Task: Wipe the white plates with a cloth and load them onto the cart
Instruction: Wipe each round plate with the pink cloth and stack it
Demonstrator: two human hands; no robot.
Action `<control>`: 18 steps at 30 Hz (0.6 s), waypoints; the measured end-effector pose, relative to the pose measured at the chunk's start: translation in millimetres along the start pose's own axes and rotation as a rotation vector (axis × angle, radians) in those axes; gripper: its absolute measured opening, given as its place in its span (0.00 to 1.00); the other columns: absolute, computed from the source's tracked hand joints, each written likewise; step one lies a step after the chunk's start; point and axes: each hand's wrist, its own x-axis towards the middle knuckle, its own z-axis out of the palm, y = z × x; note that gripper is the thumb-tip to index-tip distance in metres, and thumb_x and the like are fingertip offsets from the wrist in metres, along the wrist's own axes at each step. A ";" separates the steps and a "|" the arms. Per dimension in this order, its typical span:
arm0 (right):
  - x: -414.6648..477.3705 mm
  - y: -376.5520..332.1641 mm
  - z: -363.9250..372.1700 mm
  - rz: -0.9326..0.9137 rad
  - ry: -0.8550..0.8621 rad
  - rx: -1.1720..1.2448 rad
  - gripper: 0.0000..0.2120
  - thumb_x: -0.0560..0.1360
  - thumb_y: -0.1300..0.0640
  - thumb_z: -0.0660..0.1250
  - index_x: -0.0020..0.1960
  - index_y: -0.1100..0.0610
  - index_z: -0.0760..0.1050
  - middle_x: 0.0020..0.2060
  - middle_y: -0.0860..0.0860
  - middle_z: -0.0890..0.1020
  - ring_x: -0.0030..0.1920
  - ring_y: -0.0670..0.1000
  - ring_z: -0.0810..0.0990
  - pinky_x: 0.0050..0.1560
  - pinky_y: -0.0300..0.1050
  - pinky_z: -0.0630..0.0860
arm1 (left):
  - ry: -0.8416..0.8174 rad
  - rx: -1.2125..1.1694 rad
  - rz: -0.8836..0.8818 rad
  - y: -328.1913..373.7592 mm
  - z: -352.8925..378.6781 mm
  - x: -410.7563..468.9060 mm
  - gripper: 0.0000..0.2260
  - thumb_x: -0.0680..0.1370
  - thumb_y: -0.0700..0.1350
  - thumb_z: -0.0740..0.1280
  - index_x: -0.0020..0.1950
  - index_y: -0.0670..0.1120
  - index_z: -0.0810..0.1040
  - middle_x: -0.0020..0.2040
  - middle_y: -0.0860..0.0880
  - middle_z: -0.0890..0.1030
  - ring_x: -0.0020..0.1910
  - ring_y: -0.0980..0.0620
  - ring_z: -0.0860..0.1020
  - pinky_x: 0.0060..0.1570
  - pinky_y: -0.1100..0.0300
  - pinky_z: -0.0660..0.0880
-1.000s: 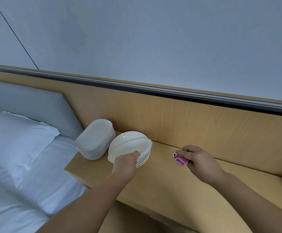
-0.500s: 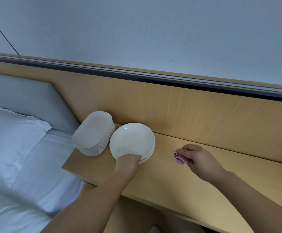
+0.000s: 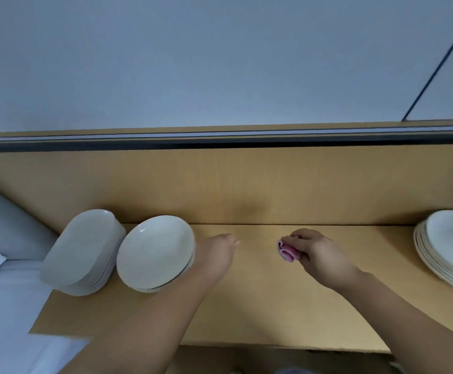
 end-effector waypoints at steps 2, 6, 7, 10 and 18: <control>-23.4 23.1 -22.5 0.085 0.055 -0.008 0.20 0.69 0.72 0.65 0.53 0.52 0.80 0.45 0.48 0.79 0.45 0.51 0.77 0.42 0.47 0.78 | -0.018 -0.001 0.076 42.9 0.7 20.9 0.18 0.84 0.55 0.51 0.46 0.45 0.73 0.44 0.45 0.80 0.44 0.43 0.78 0.38 0.56 0.65; -78.8 63.0 -76.9 0.254 0.169 -0.070 0.10 0.76 0.65 0.65 0.46 0.49 0.78 0.43 0.46 0.77 0.44 0.48 0.75 0.42 0.47 0.75 | -0.090 0.006 0.199 136.0 8.6 50.2 0.22 0.83 0.58 0.51 0.35 0.46 0.65 0.35 0.46 0.76 0.40 0.42 0.75 0.35 0.56 0.63; -92.1 70.7 -90.7 0.283 0.191 -0.079 0.10 0.77 0.64 0.64 0.43 0.50 0.76 0.41 0.45 0.75 0.42 0.46 0.73 0.41 0.46 0.74 | -0.095 0.019 0.230 158.4 11.7 55.1 0.24 0.83 0.59 0.52 0.33 0.45 0.63 0.31 0.47 0.71 0.37 0.43 0.72 0.34 0.57 0.61; -132.3 97.5 -123.4 0.365 0.234 -0.124 0.13 0.80 0.62 0.62 0.38 0.51 0.71 0.37 0.46 0.72 0.39 0.47 0.70 0.37 0.44 0.72 | -0.115 0.010 0.328 222.4 26.5 69.4 0.25 0.82 0.61 0.54 0.32 0.45 0.65 0.29 0.48 0.68 0.35 0.44 0.69 0.33 0.56 0.62; -217.1 190.3 -162.0 0.525 0.285 -0.146 0.11 0.78 0.64 0.61 0.41 0.51 0.74 0.38 0.46 0.72 0.40 0.48 0.73 0.40 0.43 0.73 | -0.269 -0.140 0.409 362.9 67.9 111.9 0.16 0.82 0.55 0.57 0.62 0.47 0.73 0.52 0.49 0.81 0.49 0.47 0.79 0.44 0.56 0.74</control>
